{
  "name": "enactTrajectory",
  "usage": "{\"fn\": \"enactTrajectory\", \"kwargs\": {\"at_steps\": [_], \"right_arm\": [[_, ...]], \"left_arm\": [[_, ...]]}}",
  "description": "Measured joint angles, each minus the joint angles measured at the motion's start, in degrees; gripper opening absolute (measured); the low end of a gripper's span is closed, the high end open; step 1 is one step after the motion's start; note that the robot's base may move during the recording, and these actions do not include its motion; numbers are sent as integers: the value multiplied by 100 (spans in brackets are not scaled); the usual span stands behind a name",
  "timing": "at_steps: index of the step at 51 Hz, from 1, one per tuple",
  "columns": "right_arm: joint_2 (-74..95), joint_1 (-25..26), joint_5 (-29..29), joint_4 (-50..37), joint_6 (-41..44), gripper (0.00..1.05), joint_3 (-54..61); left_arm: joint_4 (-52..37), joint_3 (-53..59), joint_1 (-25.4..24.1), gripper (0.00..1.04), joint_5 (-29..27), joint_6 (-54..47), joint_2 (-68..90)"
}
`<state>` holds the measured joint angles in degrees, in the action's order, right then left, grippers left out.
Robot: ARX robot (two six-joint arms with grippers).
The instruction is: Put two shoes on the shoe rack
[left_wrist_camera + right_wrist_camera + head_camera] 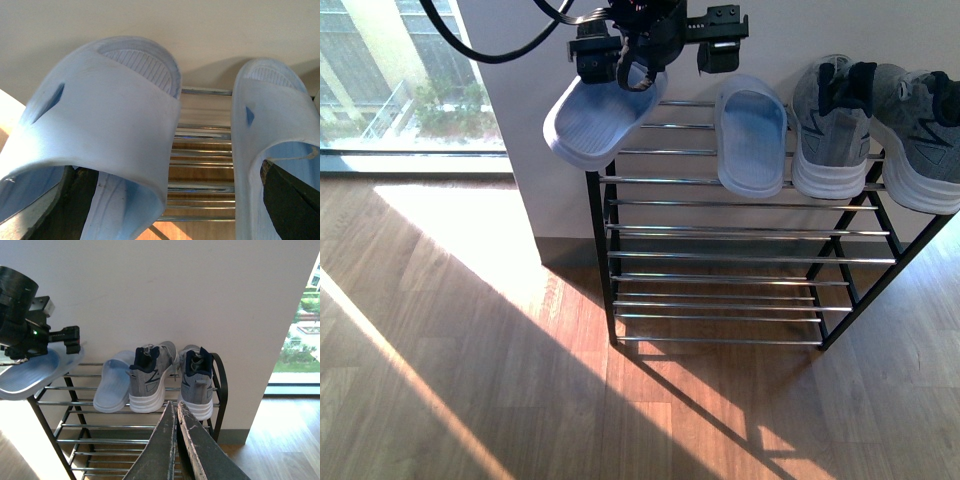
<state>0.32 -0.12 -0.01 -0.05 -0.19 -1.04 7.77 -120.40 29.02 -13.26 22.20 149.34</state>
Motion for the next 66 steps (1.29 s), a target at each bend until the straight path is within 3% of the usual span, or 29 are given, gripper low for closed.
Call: {"fn": "enactTrajectory", "kwargs": {"at_steps": [21, 38, 52, 66], "right_arm": [[0, 0, -2, 0, 0, 1, 0], [0, 0, 0, 0, 0, 1, 0], [0, 0, 0, 0, 0, 1, 0], [0, 0, 0, 0, 0, 1, 0]], "left_arm": [[756, -1650, 72, 95, 219, 227, 852], [214, -870, 144, 95, 120, 339, 474], [313, -396, 157, 95, -341, 514, 2], [330, -243, 116, 95, -323, 623, 2]]}}
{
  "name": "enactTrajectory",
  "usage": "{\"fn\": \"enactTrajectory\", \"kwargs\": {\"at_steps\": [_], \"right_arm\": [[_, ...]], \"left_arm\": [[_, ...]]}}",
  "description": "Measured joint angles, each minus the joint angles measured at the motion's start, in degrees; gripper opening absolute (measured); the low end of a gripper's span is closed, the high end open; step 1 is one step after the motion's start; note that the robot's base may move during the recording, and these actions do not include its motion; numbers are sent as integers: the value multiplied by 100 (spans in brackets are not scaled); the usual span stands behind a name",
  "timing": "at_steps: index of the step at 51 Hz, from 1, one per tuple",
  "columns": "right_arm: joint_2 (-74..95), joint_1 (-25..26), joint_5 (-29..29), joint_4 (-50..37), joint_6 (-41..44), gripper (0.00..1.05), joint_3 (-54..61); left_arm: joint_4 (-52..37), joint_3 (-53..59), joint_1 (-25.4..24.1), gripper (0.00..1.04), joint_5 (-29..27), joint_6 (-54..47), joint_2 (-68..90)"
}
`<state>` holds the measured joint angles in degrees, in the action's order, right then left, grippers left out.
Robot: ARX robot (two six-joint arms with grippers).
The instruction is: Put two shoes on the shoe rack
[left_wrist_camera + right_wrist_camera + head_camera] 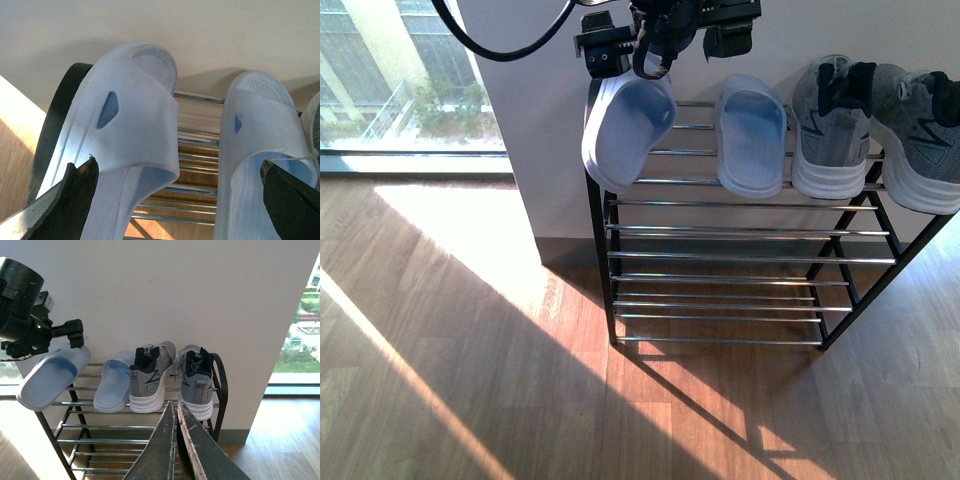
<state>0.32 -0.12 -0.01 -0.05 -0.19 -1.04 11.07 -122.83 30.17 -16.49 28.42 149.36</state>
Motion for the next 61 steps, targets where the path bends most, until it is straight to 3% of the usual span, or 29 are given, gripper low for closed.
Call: {"fn": "enactTrajectory", "kwargs": {"at_steps": [14, 26, 57, 61], "right_arm": [[0, 0, 0, 0, 0, 1, 0], [0, 0, 0, 0, 0, 1, 0], [0, 0, 2, 0, 0, 1, 0], [0, 0, 0, 0, 0, 1, 0]], "left_arm": [[-175, 282, 35, 95, -153, -149, -109], [109, 219, 144, 95, 269, 343, -90], [1228, -2037, -109, 95, 175, 227, 1521], [1528, -2647, -118, 85, 243, 208, 1840]]}}
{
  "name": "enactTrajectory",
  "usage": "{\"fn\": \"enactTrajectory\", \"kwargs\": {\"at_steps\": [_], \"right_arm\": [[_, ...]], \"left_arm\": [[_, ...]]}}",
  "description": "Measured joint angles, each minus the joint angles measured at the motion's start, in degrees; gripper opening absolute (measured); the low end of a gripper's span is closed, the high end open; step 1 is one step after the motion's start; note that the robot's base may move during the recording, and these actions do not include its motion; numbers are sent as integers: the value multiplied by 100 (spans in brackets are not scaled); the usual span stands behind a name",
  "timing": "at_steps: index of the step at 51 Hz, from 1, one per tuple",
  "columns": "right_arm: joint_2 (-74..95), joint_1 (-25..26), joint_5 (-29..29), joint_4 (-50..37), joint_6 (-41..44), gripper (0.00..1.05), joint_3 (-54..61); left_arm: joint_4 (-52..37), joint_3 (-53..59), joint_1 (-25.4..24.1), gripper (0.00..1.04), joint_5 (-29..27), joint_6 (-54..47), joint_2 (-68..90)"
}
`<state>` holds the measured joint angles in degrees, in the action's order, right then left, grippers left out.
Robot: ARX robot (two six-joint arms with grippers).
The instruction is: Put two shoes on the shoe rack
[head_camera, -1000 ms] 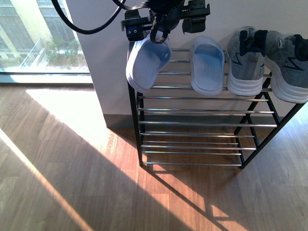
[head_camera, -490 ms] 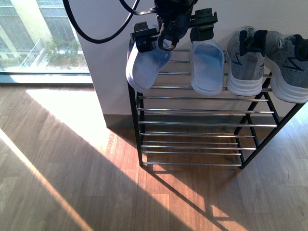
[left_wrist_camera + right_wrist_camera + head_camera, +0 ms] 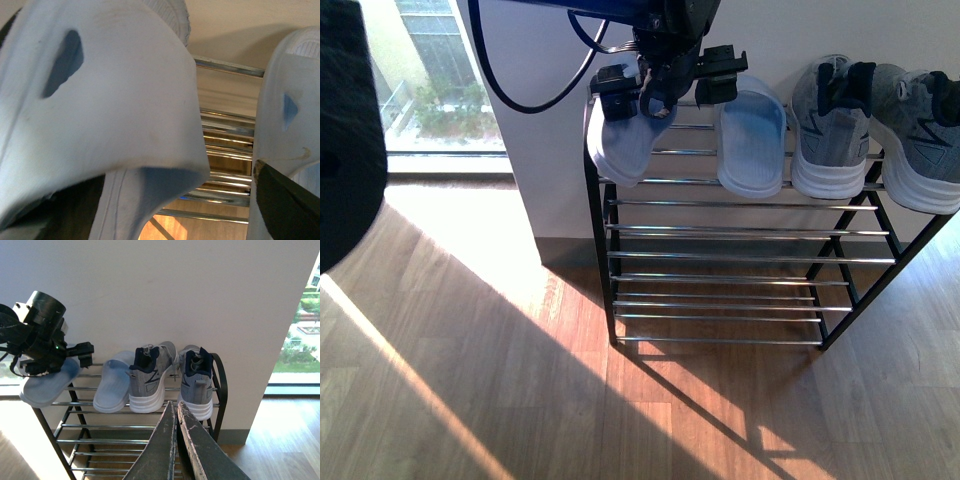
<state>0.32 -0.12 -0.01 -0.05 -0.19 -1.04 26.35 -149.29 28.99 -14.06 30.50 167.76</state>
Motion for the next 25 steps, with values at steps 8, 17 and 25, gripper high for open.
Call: {"fn": "enactTrajectory", "kwargs": {"at_steps": [8, 17, 25], "right_arm": [[0, 0, 0, 0, 0, 1, 0], [0, 0, 0, 0, 0, 1, 0], [0, 0, 0, 0, 0, 1, 0]], "left_arm": [[109, -446, -35, 66, 151, 103, 282], [-367, -11, -98, 32, 426, 612, 199], [-1320, 916, -127, 5, 960, 1351, -264]]}}
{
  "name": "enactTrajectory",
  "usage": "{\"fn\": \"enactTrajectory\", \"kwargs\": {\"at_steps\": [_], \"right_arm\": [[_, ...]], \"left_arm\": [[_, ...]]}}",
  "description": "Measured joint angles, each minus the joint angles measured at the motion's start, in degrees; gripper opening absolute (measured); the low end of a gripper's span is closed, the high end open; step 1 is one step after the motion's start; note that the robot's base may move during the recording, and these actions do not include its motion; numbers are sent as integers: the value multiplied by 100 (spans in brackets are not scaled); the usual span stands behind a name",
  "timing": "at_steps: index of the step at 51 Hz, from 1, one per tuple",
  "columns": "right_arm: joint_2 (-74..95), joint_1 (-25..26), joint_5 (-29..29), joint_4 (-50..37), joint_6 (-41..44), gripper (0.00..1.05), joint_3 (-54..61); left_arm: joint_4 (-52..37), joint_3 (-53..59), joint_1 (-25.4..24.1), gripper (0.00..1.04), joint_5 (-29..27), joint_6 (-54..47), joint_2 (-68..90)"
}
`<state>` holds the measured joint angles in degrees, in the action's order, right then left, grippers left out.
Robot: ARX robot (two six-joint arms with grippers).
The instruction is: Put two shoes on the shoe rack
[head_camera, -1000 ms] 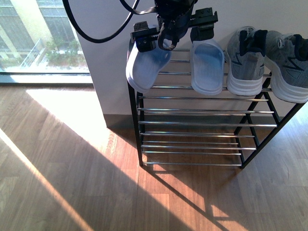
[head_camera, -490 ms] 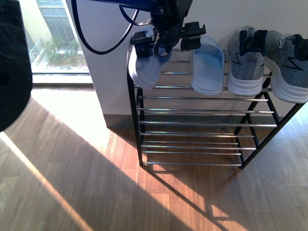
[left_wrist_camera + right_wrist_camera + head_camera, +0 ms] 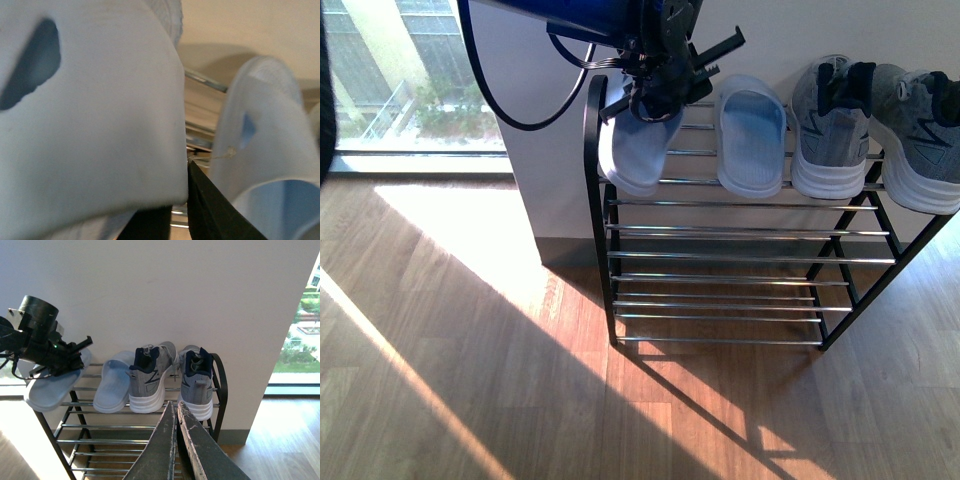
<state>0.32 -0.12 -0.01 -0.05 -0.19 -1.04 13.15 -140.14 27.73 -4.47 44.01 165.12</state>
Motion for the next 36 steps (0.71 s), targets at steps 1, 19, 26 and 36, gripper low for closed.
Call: {"fn": "enactTrajectory", "kwargs": {"at_steps": [1, 19, 26, 36], "right_arm": [[0, 0, 0, 0, 0, 1, 0], [0, 0, 0, 0, 0, 1, 0], [0, 0, 0, 0, 0, 1, 0], [0, 0, 0, 0, 0, 1, 0]], "left_arm": [[-131, 111, -2, 2, 68, 103, -63], [-1434, 868, -50, 2, 758, 1609, -350], [-1488, 750, -81, 2, 850, 1912, -330], [-1351, 404, -138, 2, 1003, 2074, -179]]}}
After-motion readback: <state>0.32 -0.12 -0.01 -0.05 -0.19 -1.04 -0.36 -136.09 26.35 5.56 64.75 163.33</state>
